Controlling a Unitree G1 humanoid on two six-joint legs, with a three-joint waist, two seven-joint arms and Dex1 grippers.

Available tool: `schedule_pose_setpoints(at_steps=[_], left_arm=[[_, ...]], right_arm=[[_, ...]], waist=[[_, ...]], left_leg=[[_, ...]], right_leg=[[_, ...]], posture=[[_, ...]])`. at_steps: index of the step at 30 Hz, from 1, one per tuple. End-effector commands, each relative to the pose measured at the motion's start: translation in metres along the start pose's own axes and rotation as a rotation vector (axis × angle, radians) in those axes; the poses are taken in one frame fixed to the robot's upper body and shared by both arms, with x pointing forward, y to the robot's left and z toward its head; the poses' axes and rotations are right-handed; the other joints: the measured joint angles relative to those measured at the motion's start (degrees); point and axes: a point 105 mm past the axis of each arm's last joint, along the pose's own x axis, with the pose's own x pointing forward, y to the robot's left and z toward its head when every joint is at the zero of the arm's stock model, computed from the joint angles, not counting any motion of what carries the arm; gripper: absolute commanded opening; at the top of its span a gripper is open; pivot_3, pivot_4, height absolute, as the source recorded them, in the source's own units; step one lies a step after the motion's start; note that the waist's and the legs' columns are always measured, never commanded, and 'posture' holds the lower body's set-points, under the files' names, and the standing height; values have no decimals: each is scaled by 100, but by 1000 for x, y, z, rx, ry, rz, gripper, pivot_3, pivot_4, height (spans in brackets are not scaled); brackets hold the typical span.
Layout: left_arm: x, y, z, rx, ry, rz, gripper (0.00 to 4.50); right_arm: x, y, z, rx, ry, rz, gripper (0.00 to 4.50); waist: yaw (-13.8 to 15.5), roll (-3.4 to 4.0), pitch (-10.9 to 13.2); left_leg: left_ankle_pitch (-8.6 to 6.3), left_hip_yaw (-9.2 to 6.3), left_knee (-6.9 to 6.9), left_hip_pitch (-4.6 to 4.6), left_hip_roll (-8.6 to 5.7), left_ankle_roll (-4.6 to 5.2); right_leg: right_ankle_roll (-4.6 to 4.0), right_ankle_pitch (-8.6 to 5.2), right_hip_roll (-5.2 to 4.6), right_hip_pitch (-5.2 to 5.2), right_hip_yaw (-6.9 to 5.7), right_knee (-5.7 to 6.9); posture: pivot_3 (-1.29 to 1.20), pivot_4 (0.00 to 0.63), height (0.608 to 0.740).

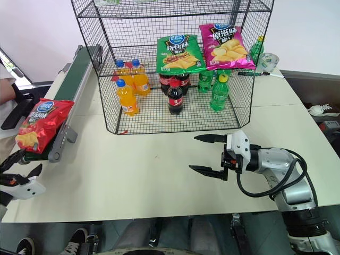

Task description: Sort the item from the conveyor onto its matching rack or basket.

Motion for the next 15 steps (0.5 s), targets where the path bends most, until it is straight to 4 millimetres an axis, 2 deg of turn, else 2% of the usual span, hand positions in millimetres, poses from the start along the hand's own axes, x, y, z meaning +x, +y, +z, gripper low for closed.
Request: schedule_pose_setpoints(at_steps=[1, 9, 15], left_arm=[[-5, 15, -10, 8, 36, 62, 4486], [-10, 11, -14, -2, 69, 47, 4486], [-10, 15, -14, 2, 68, 72, 4486]], right_arm=[[-2, 3, 8, -21, -15, 6, 4500], [-5, -5, 5, -27, -5, -21, 4500], [-7, -6, 3, -29, 3, -29, 4500]], waist=[[-6, -1, -1], [8, -3, -2], [8, -8, -4]], left_leg=[[0, 3, 0, 1, 0, 0], [0, 7, 15, 3, 1, 0], [0, 9, 19, 3, 1, 0]], right_leg=[[0, 0, 0, -1, 4, 2], [1, 0, 1, -5, 10, 24], [1, 0, 1, -5, 13, 28]], posture=[[0, 150, 740], [0, 150, 740], [0, 150, 740]])
